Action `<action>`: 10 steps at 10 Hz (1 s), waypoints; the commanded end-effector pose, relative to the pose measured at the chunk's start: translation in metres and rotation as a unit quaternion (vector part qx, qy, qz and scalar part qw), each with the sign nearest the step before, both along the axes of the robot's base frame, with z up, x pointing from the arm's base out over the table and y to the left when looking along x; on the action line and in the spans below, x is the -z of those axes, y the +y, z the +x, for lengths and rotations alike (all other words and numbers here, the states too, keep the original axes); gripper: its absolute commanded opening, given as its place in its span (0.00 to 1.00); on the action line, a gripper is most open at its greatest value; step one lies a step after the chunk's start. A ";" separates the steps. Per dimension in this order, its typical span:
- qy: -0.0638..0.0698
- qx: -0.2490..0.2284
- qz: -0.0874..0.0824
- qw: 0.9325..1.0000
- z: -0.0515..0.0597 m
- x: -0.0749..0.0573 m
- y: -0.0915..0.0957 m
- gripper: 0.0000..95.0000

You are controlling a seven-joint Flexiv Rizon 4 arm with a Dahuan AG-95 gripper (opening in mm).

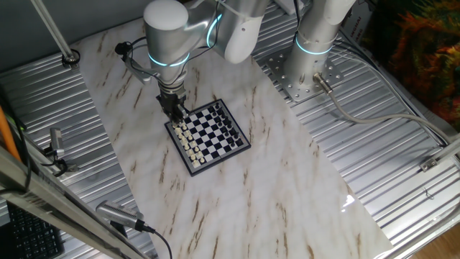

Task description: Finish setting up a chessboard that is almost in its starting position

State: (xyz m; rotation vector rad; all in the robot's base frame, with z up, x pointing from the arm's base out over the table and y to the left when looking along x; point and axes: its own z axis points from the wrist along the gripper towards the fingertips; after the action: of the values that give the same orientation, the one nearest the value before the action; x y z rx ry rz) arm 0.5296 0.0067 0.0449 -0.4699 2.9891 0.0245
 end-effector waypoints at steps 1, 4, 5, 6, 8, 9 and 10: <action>-0.001 0.000 0.000 1.000 0.000 0.000 0.000 0.20; -0.001 0.001 0.000 1.000 0.000 0.000 0.000 0.20; 0.000 0.000 0.000 1.000 0.000 0.000 0.000 0.20; 0.000 0.000 -0.001 1.000 0.000 -0.001 0.000 0.20; 0.005 0.001 -0.003 1.000 0.000 -0.005 0.000 0.20; 0.007 0.003 -0.002 1.000 0.000 -0.007 -0.001 0.20; 0.009 0.003 -0.002 1.000 0.000 -0.011 -0.001 0.20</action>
State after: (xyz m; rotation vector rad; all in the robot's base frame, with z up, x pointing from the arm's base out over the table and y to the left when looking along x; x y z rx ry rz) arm 0.5293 0.0057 0.0566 -0.4628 3.0095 0.0199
